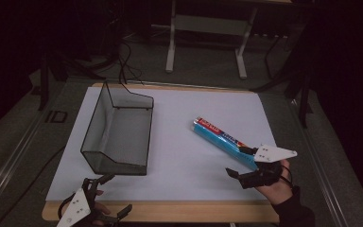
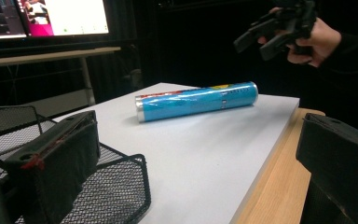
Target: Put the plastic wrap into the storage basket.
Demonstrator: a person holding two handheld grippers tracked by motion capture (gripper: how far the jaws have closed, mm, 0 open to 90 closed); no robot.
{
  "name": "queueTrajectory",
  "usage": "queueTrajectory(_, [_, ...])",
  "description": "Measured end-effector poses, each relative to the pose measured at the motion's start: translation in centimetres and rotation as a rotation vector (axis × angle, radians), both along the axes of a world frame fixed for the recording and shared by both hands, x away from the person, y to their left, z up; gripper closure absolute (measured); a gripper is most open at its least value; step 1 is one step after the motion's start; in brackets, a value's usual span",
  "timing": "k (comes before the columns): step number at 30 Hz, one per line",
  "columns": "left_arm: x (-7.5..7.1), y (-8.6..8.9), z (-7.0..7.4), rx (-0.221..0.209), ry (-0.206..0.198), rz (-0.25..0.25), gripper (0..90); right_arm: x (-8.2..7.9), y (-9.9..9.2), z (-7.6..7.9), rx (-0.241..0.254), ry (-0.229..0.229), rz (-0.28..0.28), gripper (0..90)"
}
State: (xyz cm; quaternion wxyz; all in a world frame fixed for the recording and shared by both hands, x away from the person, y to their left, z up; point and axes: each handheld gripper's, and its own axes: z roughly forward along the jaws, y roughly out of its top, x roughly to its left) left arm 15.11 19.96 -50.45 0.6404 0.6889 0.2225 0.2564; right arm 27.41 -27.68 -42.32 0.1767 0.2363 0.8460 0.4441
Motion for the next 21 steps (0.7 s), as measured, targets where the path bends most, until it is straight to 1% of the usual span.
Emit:
queueTrajectory(2, [0.0,0.0,0.0,0.001,-0.001,-0.002,0.2,0.8,0.1,0.2,-0.021,0.013,0.004,11.2])
queueTrajectory(3, [0.0,0.0,0.0,0.001,-0.001,-0.004,0.2,1.0,0.2,0.3,-0.033,0.010,-0.004,11.2])
queueTrajectory(5, [0.0,-0.1,0.0,0.003,-0.001,-0.004,0.2,1.9,0.2,0.4,-0.052,0.034,-0.003,11.1])
queueTrajectory(6, [0.0,-0.1,0.0,0.004,-0.002,-0.005,0.1,2.2,0.3,0.4,-0.069,0.030,-0.009,11.1])
queueTrajectory(9, [0.0,-0.1,0.0,0.004,-0.002,-0.005,0.2,3.5,0.4,0.2,-0.098,0.065,-0.010,11.1])
queueTrajectory(11, [0.0,-0.1,0.0,0.003,-0.001,-0.006,0.2,4.3,0.4,0.1,-0.126,0.077,-0.015,11.1])
queueTrajectory(12, [0.0,-0.1,0.0,0.002,-0.001,-0.007,0.2,4.8,0.5,0.0,-0.140,0.095,-0.010,11.1])
queueTrajectory(13, [0.0,0.0,0.0,0.002,-0.001,-0.007,0.1,5.2,0.5,-0.1,-0.157,0.094,-0.017,11.4])
queueTrajectory(15, [0.0,0.0,0.0,0.002,-0.002,-0.008,0.2,5.8,0.6,-0.2,-0.171,0.120,-0.012,12.6])
queueTrajectory(16, [0.0,0.0,0.0,0.002,-0.001,-0.008,0.2,6.1,0.6,-0.2,-0.185,0.115,-0.021,12.7])
queueTrajectory(17, [0.0,0.0,0.0,0.002,-0.001,-0.007,0.2,6.5,0.7,-0.3,-0.194,0.129,-0.019,12.6])
queueTrajectory(21, [0.0,0.0,0.0,0.003,0.000,-0.008,0.2,7.9,1.1,-0.6,-0.230,0.159,-0.026,12.2])
